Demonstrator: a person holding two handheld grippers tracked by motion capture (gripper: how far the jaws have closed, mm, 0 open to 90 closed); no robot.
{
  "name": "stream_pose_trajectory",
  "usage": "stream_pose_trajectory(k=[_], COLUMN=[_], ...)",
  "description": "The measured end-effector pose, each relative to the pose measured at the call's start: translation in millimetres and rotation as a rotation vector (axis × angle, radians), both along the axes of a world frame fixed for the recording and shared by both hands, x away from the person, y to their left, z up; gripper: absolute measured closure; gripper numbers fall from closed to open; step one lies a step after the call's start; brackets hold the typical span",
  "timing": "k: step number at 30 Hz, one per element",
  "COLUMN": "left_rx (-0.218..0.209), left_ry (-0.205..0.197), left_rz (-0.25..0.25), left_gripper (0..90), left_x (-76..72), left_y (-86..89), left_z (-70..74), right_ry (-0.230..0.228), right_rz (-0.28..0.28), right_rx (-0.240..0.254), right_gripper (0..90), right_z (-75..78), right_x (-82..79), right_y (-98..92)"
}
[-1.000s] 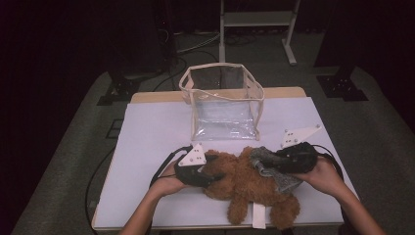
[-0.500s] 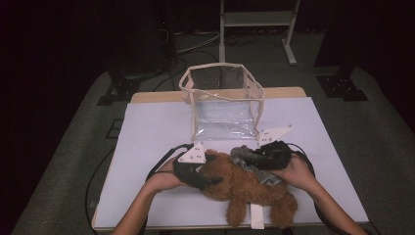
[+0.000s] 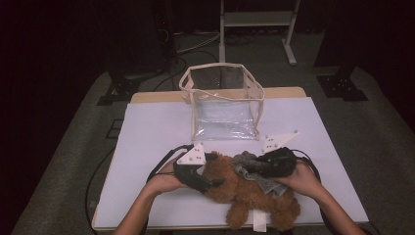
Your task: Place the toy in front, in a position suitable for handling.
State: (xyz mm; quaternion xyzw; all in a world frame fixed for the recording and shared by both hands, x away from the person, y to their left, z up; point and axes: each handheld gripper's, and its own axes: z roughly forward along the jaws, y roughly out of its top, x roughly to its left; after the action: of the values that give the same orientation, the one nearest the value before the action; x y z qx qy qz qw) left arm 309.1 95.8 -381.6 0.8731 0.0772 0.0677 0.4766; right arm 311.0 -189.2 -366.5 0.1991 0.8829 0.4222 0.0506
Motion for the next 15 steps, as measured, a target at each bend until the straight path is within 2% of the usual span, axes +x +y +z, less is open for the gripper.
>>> stream_pose_trajectory(k=[2,6,7,8,9,10,11,12,15], left_rx=[0.014,0.031,0.041,0.047,0.051,0.057,0.065,0.085,0.085], left_ry=[0.018,0.018,0.013,0.009,0.004,0.000,-0.007,-0.019,-0.022], left_rz=[-0.029,-0.056,-0.065,-0.070,-0.072,-0.075,-0.081,-0.081,-0.070], left_gripper=[34.6,37.5,37.6,38.3,38.3,38.1,38.1,37.6,37.4], left_x=[-2.0,-8.5,-9.8,-11.1,-12.0,-13.1,-14.1,-16.4,-15.6], left_y=[-1.6,-3.5,-3.9,-4.3,-4.5,-4.7,-4.8,-5.0,-3.1], left_z=[-2.3,-6.5,-6.9,-6.9,-6.7,-6.8,-7.0,-8.0,-8.7], right_ry=[0.011,0.031,0.025,0.018,0.018,0.018,0.018,0.018,0.001], right_rz=[-0.004,-0.013,-0.006,0.007,0.007,0.027,0.027,0.063,0.072], right_rx=[-0.003,-0.012,-0.024,-0.051,-0.051,-0.066,-0.066,-0.071,-0.089], right_gripper=[73.7,73.6,73.6,73.6,73.6,73.6,73.6,73.5,73.5], right_z=[2.8,5.8,6.5,8.3,8.3,8.4,8.4,7.0,6.2], right_x=[-2.0,0.7,2.2,5.6,5.6,10.4,10.4,15.8,16.6], right_y=[-10.3,-16.4,-11.8,0.9,0.9,14.6,14.6,31.9,40.9])
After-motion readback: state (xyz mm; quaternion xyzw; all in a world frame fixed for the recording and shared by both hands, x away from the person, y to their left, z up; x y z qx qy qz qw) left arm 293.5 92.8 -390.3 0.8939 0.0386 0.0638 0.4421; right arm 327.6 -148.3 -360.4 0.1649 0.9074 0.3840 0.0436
